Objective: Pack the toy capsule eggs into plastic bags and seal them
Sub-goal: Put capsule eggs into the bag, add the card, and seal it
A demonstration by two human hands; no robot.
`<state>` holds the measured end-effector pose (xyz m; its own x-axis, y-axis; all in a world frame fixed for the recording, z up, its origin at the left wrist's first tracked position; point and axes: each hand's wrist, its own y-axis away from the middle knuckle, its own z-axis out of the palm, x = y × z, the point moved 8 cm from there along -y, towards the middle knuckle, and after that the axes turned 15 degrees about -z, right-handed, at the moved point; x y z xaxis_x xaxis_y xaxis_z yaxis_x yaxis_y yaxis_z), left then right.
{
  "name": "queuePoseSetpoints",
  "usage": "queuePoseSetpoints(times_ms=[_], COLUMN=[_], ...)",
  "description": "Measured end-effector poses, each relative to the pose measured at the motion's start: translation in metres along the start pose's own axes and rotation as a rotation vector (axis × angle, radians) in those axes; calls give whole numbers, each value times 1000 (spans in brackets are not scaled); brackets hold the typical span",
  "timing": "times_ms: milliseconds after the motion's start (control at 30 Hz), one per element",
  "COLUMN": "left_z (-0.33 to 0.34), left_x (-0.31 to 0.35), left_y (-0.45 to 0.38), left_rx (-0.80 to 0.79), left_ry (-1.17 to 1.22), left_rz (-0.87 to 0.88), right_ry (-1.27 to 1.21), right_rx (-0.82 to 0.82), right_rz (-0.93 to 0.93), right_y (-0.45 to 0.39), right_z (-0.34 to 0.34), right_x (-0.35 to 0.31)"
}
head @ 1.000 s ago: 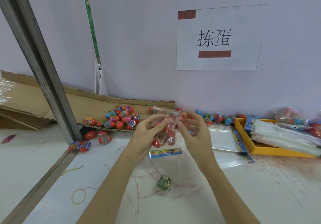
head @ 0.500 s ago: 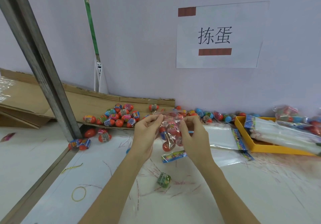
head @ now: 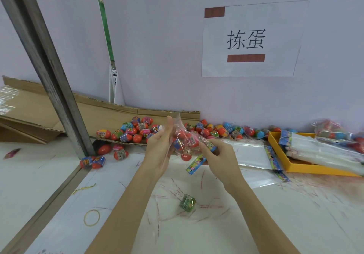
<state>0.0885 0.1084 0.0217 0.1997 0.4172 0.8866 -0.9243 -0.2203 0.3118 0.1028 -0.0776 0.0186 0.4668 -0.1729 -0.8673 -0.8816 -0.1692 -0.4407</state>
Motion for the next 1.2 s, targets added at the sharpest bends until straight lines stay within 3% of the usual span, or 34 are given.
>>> queuePoseSetpoints(times_ms=[133,233,667,867,1033,1200], left_z=[2,-5,-35,-26,-1,25], left_x=[-1,-2,-7,5,13,2], left_y=[0,-3,-5,0,10,10], left_rx=[-21,-11,202,228,90,-150], left_ry=[-14,112,302,89,-208,-151], left_rz=[23,31,17,145,291,103], right_ry=[-44,-76,-250,-123,-164,-209], right_rx=[-3,-29,-146,-266,-183,34], right_rz=[13,40,166,168,33,68], right_y=[1,2,13,11,5,5], right_z=[1,4,29,24,17,4], right_x=[4,7,3,3,-9,1])
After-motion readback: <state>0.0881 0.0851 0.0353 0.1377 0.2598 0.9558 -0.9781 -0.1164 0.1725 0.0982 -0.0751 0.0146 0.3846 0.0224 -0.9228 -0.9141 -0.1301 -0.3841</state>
